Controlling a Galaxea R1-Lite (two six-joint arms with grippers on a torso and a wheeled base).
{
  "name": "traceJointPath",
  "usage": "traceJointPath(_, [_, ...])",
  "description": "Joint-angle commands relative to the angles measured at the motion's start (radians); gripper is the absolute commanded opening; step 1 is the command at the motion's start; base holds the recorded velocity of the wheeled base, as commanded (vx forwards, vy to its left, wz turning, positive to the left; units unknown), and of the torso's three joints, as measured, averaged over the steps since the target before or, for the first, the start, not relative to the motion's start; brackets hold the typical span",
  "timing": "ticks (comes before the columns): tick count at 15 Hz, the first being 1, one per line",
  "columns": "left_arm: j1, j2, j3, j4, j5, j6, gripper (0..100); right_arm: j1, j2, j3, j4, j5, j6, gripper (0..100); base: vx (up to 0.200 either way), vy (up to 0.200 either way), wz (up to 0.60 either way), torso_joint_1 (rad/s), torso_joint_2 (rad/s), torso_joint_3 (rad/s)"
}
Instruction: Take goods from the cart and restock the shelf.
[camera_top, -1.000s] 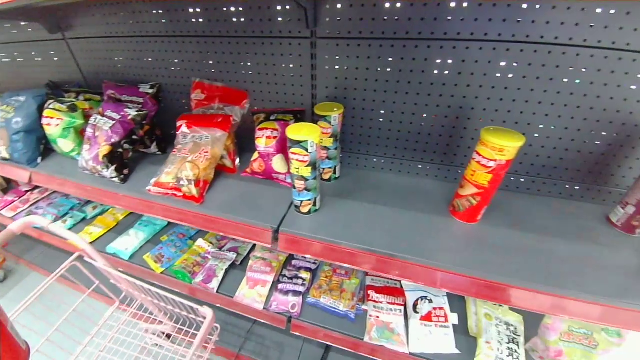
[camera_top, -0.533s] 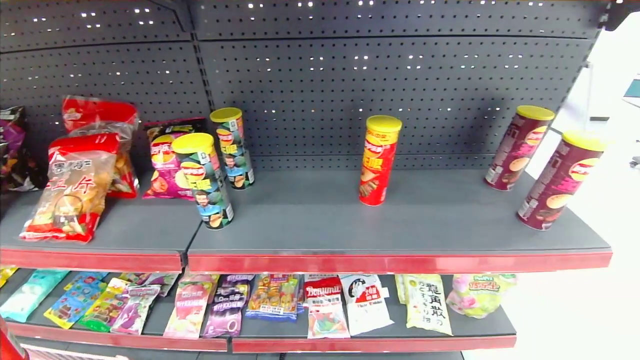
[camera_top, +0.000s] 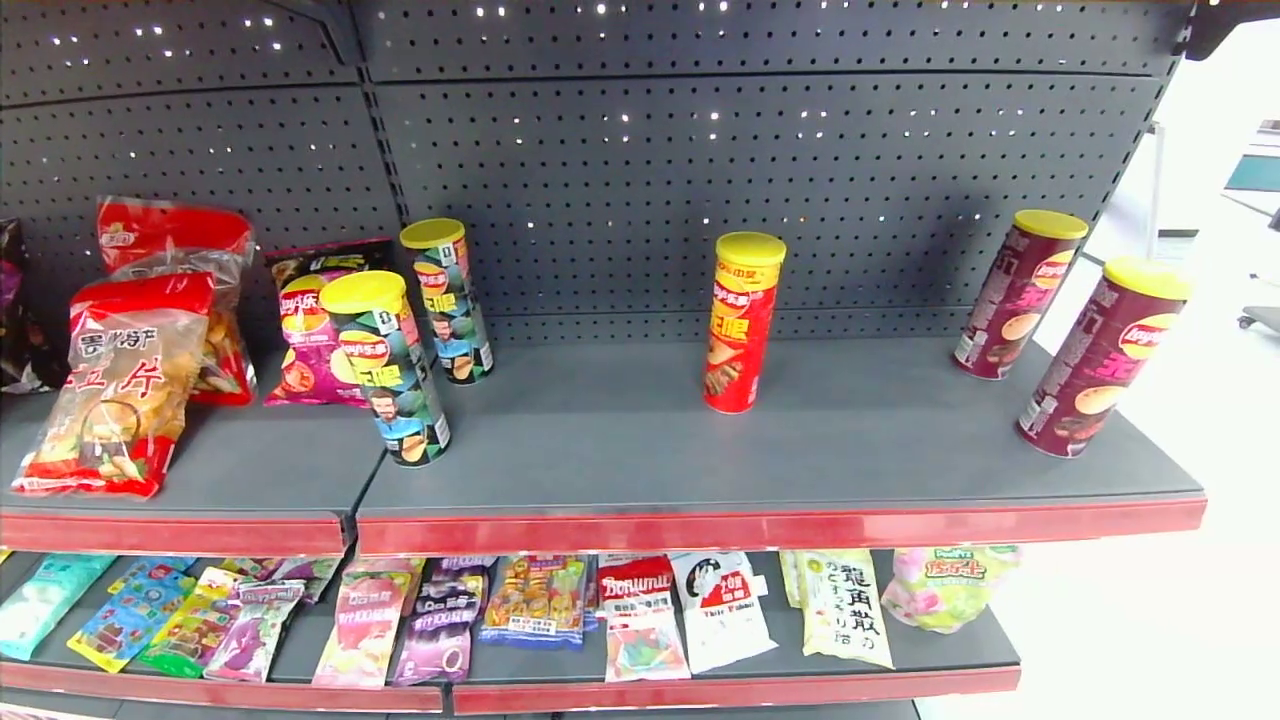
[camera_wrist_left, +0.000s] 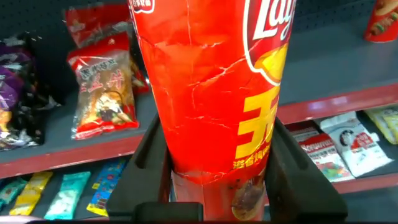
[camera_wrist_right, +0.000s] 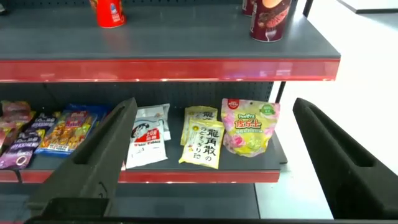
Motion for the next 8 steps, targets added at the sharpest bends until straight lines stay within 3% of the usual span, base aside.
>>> traceJointPath(1, [-0.001,-0.007,-0.005,-0.001,0.007,0.007,0,0.000,0.000,0.000,0.000,0.001,0.000,100,0.000,0.000,0.00,0.000,0.00,0.000])
traceJointPath(2, [-0.001,-0.009,-0.012,-0.001,0.006,0.006,0,0.000,0.000,0.000,0.000,0.001,0.000,100,0.000,0.000,0.00,0.000,0.00,0.000])
traceJointPath(6, [-0.001,-0.018,-0.009,0.000,-0.001,0.007,0,0.000,0.000,0.000,0.000,0.001,-0.002,100,0.200,0.000,0.00,-0.004,0.00,0.005])
traceJointPath(8, [-0.007,-0.020,-0.013,0.000,-0.008,0.009,0,0.000,0.000,0.000,0.000,0.001,0.000,100,0.000,0.000,0.00,0.000,0.00,0.000])
